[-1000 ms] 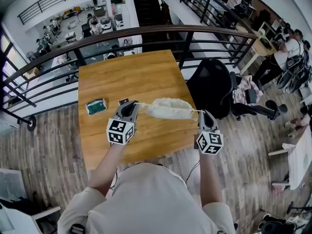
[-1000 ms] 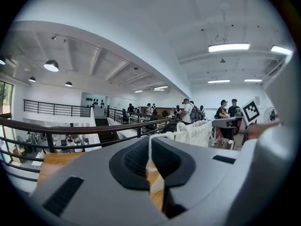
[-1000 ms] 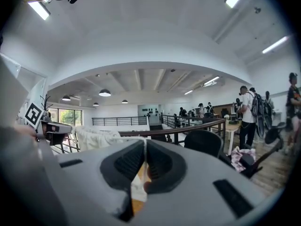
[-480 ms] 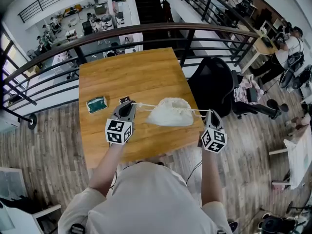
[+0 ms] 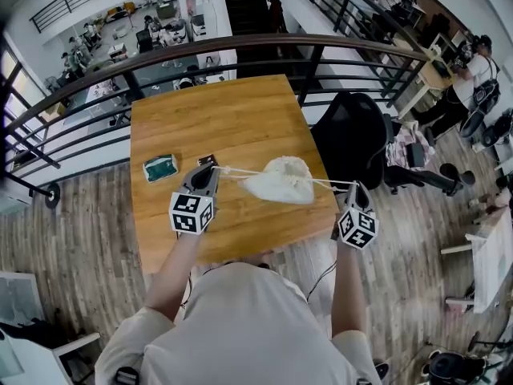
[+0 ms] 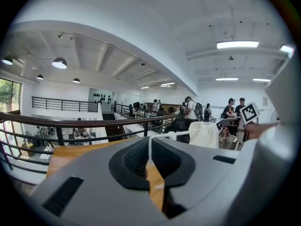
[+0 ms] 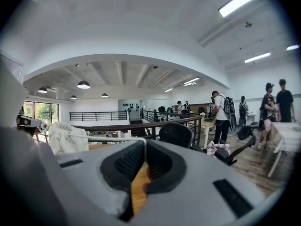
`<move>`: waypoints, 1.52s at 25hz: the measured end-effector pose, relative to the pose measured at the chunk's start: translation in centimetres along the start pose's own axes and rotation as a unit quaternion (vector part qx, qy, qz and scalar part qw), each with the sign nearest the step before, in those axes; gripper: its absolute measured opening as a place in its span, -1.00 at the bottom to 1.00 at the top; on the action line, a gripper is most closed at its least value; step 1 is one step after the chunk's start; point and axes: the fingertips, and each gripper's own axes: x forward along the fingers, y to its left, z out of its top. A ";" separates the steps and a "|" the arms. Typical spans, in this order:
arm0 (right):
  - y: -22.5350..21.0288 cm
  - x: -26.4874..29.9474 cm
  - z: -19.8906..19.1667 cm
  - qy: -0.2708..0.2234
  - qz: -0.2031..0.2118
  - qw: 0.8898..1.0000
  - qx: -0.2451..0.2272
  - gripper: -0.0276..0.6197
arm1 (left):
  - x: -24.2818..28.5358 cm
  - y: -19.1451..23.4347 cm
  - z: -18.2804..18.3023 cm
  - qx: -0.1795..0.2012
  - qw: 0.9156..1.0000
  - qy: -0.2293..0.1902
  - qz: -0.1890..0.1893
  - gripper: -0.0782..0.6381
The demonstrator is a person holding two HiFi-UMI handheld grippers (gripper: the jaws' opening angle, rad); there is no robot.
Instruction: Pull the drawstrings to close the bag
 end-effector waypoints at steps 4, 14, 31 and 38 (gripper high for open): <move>-1.6 0.3 -0.2 0.000 -0.030 1.000 0.009 -0.91 | -0.1 0.5 -0.5 -0.001 1.000 0.002 0.005 -0.79; -4.7 -0.5 -1.1 0.001 -0.080 0.996 0.041 -0.91 | -1.7 2.4 -1.1 -0.002 0.999 0.004 0.042 -0.79; -6.5 -0.3 -1.4 0.004 -0.108 0.993 0.040 -0.91 | -3.7 5.9 -1.8 -0.052 0.995 -0.008 0.079 -0.79; -6.7 0.9 -2.3 0.016 -0.108 0.993 0.041 -0.91 | -2.5 6.2 -2.6 -0.064 0.994 -0.002 0.087 -0.79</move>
